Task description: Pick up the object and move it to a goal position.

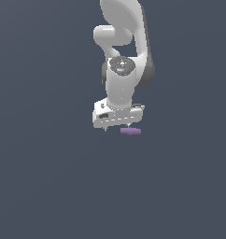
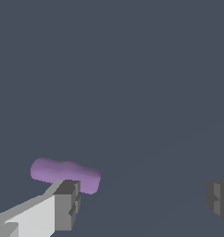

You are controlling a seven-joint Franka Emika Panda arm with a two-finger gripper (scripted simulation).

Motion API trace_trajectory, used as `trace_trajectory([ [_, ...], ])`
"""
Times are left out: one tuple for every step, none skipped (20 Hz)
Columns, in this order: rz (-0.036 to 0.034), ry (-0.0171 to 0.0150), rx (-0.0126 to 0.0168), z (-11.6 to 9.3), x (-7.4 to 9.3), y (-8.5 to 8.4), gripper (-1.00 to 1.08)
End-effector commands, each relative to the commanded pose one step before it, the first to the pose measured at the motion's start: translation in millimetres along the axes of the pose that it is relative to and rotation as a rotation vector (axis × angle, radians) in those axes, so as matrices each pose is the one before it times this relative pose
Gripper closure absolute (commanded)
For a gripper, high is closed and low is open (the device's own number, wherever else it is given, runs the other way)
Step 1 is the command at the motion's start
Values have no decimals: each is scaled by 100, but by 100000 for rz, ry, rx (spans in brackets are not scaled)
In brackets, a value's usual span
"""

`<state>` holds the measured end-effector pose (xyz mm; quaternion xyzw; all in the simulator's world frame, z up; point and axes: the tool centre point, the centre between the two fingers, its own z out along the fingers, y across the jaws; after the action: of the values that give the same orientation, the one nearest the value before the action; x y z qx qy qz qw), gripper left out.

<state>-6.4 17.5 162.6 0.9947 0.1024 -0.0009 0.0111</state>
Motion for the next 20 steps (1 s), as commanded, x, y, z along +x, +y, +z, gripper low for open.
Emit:
trace_trajectory([
  [-4605,-91,-109,393,-139,-305,-92],
  [-2181,-34,-47,181,-59,-146,-92],
  [-2339,-34,-47,193,-60,-159,-92],
  [-2500,-36,-46,205,-61,-173,-92],
  [-2661,-36,-44,216,-61,-187,-92],
  [-2826,-36,-42,228,-61,-201,-92],
  [-2992,-36,-38,239,-59,-217,-92],
  [-3154,-34,-34,250,-57,-232,-92],
  [-3229,-31,-28,254,-52,-242,-92],
  [-3232,-27,-22,252,-45,-246,-92],
  [-3236,-22,-16,249,-38,-250,-92],
  [-3239,-17,-10,247,-31,-253,-92],
  [-3243,-12,-5,245,-23,-257,-92],
  [-3245,-6,1,243,-16,-259,-92],
  [-3248,-1,6,241,-8,-262,-92],
  [-3251,6,11,239,-1,-265,-92],
  [-3254,12,15,236,7,-267,-92],
  [-3256,19,19,234,15,-269,-92],
  [-3260,26,23,232,24,-272,-92],
  [-3262,33,26,230,32,-273,-92],
])
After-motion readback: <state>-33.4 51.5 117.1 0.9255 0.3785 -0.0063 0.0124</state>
